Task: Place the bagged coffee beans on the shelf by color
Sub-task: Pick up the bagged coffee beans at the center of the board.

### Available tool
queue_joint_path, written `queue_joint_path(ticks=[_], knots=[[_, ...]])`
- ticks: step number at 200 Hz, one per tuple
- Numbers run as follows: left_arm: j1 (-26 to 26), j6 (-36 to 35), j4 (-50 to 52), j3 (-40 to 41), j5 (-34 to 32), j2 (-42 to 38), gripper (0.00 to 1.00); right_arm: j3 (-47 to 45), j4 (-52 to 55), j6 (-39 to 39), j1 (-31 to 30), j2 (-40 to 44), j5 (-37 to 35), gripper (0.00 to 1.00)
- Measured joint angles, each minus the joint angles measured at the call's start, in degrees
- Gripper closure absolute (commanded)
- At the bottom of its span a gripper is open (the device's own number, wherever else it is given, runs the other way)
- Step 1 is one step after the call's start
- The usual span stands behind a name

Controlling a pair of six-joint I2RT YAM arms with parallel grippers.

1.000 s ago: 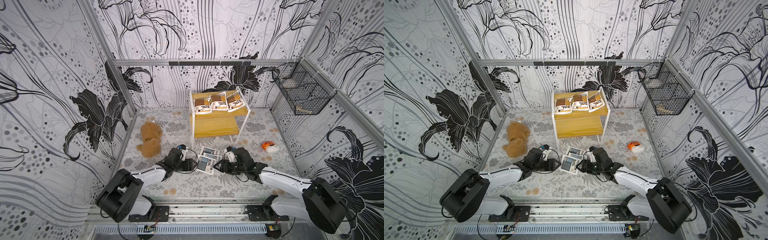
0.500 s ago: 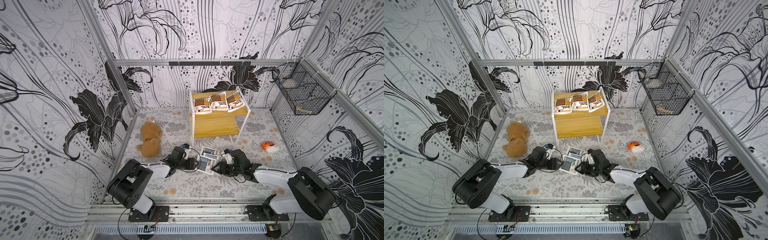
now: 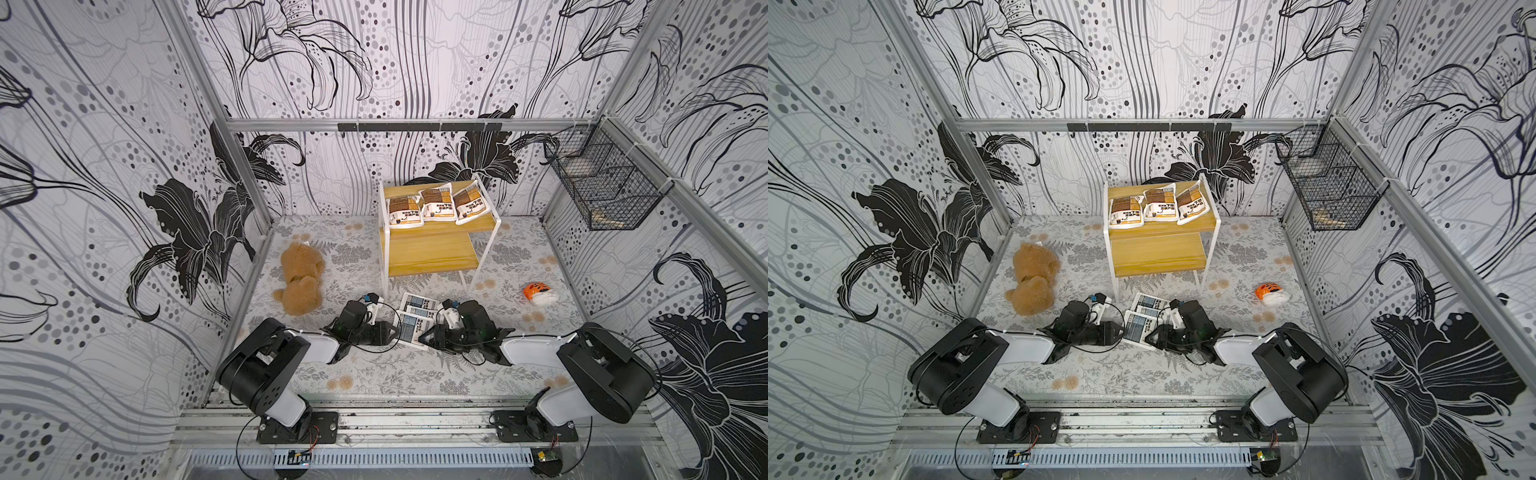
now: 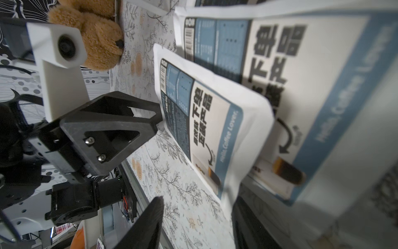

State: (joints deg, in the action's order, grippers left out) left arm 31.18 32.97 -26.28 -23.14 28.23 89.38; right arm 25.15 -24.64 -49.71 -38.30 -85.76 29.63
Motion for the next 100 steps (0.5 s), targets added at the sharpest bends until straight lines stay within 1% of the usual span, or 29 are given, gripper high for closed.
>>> queue_joint_path(ticks=[12,30,53,66,72,84,100], knots=[[0.31,0.55,-1.01,0.55,0.09,0.00,0.61,0.00,-0.90,-0.42,-0.22,-0.61,0.00,0.50],[0.61,1.11,-1.60,0.92,0.28,0.00,0.61,-0.04,-2.08,-0.92,-0.42,-1.33,0.11,0.58],[0.72,1.38,-2.40,1.03,0.52,0.00,0.61,-0.07,-2.91,-1.36,-1.07,-1.40,0.07,0.71],[0.72,1.55,-2.47,1.03,0.57,-0.02,0.61,-0.04,-2.58,-1.38,-1.66,-1.18,-0.26,0.82],[0.72,1.66,-2.43,1.03,0.57,-0.09,0.61,-0.04,-2.27,-1.33,-1.97,-0.87,-0.52,0.85],[0.72,1.86,-2.23,1.03,0.55,-0.48,0.59,0.02,-1.25,-1.64,-2.49,0.22,-0.98,0.86],[0.72,2.54,-1.36,1.14,0.50,-2.38,0.52,0.02,0.35,-1.73,-2.97,3.15,-1.92,0.88]])
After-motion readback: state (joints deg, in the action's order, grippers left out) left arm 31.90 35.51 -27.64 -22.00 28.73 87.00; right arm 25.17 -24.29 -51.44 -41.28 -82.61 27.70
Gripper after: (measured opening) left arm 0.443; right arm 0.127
